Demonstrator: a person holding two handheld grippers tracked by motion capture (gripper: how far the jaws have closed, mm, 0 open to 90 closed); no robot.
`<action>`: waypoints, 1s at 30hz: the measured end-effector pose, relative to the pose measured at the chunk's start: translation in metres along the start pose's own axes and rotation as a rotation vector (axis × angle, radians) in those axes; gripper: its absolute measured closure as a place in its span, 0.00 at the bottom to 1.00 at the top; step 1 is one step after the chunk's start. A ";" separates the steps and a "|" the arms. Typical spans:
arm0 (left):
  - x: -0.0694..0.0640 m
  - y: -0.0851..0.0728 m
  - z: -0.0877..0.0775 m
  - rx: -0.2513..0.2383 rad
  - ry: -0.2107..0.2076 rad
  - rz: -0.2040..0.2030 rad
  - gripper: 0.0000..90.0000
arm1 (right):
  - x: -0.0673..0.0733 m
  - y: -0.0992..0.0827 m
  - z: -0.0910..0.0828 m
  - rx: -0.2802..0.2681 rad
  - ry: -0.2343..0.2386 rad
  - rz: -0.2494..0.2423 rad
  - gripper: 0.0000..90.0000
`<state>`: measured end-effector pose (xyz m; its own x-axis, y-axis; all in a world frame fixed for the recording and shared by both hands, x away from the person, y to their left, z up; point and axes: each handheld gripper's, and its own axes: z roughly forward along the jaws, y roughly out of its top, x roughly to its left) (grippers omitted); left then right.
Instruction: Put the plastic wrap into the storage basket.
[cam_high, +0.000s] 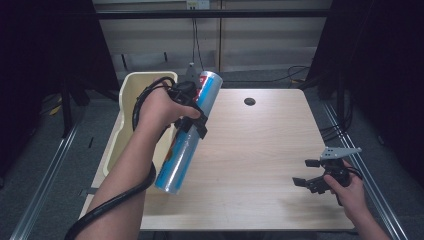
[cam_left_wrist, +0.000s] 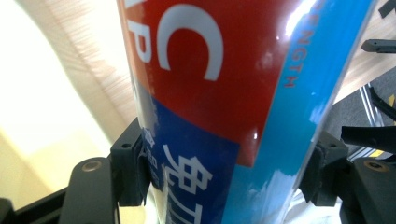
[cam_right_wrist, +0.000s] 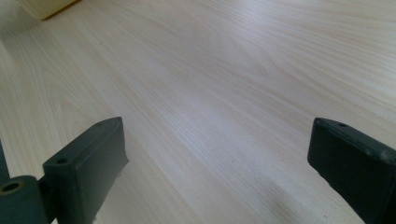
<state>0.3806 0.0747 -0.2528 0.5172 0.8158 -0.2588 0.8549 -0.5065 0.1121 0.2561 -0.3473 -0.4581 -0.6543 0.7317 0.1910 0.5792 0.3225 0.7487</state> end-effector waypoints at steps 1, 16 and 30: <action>0.003 -0.002 -0.001 0.002 0.005 -0.008 0.36 | 0.000 0.000 0.000 0.000 -0.006 -0.004 0.05; 0.041 -0.024 -0.008 0.009 0.021 -0.158 0.36 | 0.001 0.000 0.000 0.005 -0.003 -0.004 0.05; 0.077 -0.044 -0.007 0.002 0.020 -0.315 0.36 | 0.001 -0.001 0.001 0.009 -0.004 -0.003 0.05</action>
<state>0.3831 0.1621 -0.2711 0.2279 0.9380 -0.2612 0.9731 -0.2288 0.0273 0.2553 -0.3467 -0.4592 -0.6542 0.7330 0.1862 0.5816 0.3303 0.7434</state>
